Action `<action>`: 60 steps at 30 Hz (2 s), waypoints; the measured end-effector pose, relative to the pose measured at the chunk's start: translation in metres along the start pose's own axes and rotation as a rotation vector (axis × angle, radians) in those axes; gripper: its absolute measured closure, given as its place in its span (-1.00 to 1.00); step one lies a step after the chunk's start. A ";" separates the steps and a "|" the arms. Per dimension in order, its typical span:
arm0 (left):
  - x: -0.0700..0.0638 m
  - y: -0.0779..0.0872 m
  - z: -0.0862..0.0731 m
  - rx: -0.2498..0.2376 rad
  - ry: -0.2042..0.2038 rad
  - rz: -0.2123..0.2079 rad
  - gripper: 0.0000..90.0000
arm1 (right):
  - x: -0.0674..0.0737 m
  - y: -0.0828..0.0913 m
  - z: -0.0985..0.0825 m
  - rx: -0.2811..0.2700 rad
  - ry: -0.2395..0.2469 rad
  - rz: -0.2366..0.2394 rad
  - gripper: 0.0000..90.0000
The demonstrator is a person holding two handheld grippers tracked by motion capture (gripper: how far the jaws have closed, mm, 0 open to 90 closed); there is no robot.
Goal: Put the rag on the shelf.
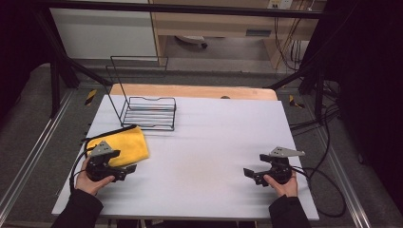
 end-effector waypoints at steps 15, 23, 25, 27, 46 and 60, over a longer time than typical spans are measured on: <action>-0.001 -0.006 0.002 0.038 -0.025 0.037 -0.73 | 0.000 -0.001 -0.001 0.002 0.004 -0.008 -0.98; 0.006 -0.014 -0.002 0.106 -0.043 0.082 -0.33 | 0.001 -0.002 -0.001 0.012 0.006 -0.013 -0.98; 0.009 -0.015 -0.003 0.116 -0.044 0.085 -0.24 | 0.000 -0.003 -0.002 0.015 0.010 -0.015 -0.98; 0.010 -0.017 -0.004 0.125 -0.054 0.089 -0.15 | 0.001 -0.003 -0.002 0.021 0.009 -0.015 -0.98; 0.008 -0.019 -0.003 0.184 -0.119 0.149 0.61 | 0.001 -0.004 -0.002 0.025 0.008 -0.020 -0.97; 0.012 -0.010 0.004 0.153 -0.021 0.120 0.88 | 0.000 -0.004 -0.002 0.023 0.010 -0.013 -0.97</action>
Point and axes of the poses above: each handheld gripper's, and its own axes: y roughly backward along the jaws, z roughly out of its top, x roughly to its left, the point moved 2 cm from there along -y, roughly forward along the jaws, and after that the axes turned 7 degrees about -y, right-handed, at the moved point
